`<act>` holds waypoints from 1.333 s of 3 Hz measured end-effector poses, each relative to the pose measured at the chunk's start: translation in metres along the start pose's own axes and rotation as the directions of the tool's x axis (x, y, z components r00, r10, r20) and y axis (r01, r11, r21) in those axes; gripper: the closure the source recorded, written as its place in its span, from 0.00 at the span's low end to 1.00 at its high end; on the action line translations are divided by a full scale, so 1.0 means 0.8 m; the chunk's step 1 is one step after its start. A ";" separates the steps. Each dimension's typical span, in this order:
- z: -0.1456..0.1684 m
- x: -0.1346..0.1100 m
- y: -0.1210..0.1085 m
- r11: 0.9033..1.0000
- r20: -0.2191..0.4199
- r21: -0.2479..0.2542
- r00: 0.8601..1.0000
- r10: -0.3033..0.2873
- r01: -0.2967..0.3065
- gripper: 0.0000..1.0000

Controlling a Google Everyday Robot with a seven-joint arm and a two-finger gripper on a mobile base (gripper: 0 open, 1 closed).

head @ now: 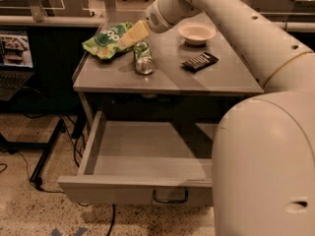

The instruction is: Place green rice chip bag into top drawer

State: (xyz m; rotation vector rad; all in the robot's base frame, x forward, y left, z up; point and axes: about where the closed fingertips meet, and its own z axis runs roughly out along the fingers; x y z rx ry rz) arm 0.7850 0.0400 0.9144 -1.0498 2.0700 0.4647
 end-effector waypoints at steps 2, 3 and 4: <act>0.073 -0.067 -0.001 0.997 0.104 -0.017 0.992 -0.076 0.078 0.00; 0.098 -0.076 -0.003 0.997 0.120 -0.008 0.990 -0.074 0.075 0.00; 0.130 -0.076 0.004 0.997 0.113 -0.011 0.991 -0.069 0.070 0.00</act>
Offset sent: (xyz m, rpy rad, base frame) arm 0.0713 0.0850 0.0193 0.0791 -0.1773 0.0836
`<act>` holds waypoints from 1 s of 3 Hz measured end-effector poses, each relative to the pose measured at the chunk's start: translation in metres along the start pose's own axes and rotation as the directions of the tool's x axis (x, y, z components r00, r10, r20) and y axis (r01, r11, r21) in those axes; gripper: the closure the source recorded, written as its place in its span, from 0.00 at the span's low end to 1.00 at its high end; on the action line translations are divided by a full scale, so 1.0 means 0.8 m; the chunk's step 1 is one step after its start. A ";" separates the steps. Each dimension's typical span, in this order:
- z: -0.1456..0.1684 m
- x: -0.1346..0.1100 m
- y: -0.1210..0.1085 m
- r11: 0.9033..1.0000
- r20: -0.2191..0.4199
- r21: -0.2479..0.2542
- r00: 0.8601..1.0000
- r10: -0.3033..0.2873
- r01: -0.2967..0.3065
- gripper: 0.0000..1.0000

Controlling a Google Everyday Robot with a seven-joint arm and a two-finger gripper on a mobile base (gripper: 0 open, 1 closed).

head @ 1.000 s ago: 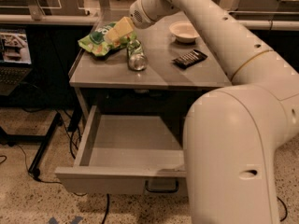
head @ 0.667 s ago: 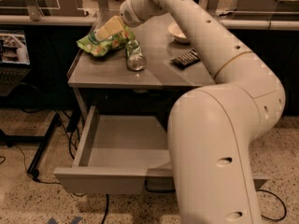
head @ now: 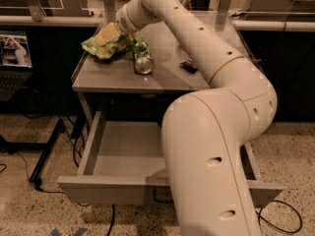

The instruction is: Place green rice chip bag into top drawer

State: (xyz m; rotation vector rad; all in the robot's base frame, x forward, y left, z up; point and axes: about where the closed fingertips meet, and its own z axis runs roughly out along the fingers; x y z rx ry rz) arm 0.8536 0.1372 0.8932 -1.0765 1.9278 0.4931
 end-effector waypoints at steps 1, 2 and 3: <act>0.036 0.009 0.006 0.999 -0.040 0.030 0.999 -0.022 0.023 0.00; 0.055 0.021 0.007 0.996 -0.086 0.070 0.995 -0.055 0.061 0.00; 0.057 0.023 0.007 0.995 -0.091 0.071 0.994 -0.057 0.064 0.19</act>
Offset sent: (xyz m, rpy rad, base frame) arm 0.0132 0.0270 -0.0512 -0.1930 -0.0627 -0.0630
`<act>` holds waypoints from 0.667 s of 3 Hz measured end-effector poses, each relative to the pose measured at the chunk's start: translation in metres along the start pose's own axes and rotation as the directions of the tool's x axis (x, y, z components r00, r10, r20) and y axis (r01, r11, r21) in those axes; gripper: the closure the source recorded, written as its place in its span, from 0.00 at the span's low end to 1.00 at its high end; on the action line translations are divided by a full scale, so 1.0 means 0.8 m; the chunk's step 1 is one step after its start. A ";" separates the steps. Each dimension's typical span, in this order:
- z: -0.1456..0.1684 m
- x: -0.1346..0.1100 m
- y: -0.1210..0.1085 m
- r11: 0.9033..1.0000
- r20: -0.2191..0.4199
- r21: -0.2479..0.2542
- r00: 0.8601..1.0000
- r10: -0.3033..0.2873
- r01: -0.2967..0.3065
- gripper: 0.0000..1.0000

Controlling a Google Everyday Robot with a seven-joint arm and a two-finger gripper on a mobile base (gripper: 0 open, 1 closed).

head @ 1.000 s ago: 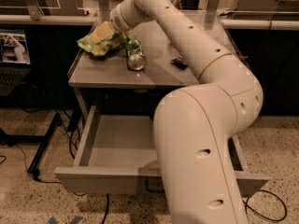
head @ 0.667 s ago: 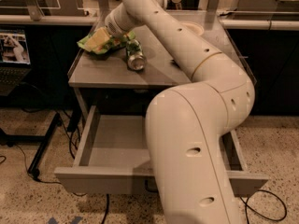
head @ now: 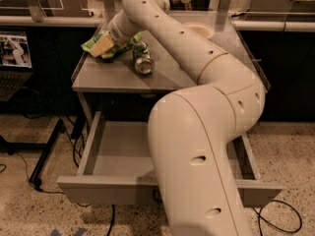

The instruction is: Place green rice chip bag into top drawer

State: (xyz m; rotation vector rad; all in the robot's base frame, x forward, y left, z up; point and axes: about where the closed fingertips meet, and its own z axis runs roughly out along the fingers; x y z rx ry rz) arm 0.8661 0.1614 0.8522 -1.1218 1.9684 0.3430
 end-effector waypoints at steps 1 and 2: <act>0.000 0.000 0.000 1.000 0.000 0.000 1.000 0.000 0.000 0.42; 0.000 0.000 0.000 1.000 0.000 0.000 1.000 0.000 0.000 0.65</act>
Offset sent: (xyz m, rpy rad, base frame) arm 0.0000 0.0000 0.0000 0.0000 0.0000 0.0000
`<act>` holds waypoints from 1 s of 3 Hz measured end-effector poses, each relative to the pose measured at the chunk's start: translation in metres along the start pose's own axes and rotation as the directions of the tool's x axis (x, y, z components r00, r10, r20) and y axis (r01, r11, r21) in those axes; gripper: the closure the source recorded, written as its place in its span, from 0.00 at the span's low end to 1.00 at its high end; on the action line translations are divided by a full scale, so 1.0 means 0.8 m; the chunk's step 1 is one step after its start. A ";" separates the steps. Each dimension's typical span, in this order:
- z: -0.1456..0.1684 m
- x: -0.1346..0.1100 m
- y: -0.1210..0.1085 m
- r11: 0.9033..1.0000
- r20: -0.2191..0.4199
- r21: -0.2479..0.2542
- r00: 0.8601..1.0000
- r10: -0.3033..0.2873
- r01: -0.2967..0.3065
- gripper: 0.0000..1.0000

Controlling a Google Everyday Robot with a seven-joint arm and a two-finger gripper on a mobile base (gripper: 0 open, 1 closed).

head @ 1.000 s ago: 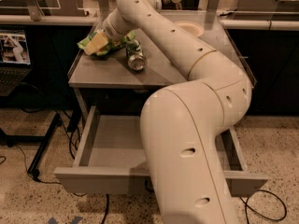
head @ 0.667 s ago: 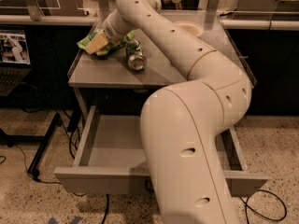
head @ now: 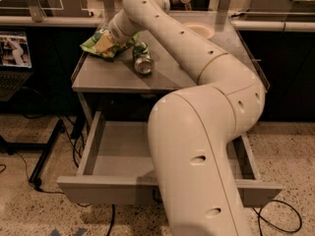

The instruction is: Place green rice chip bag into top drawer

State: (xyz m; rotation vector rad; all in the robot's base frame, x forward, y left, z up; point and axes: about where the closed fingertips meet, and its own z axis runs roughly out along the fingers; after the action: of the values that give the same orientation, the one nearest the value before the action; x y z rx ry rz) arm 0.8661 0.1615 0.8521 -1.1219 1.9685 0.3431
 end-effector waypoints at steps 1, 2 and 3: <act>0.000 0.000 0.000 1.000 0.000 0.000 1.000 0.000 0.000 0.88; 0.000 0.000 0.000 1.000 0.000 0.000 1.000 0.000 0.000 1.00; 0.000 -0.007 0.006 1.000 0.015 -0.017 1.000 -0.021 0.021 1.00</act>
Offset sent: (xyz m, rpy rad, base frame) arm 0.0000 0.0000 0.0000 0.0000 0.0000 0.0000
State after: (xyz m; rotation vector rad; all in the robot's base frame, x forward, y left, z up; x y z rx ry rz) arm 0.8637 0.1672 0.8554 -1.1470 1.9433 0.3567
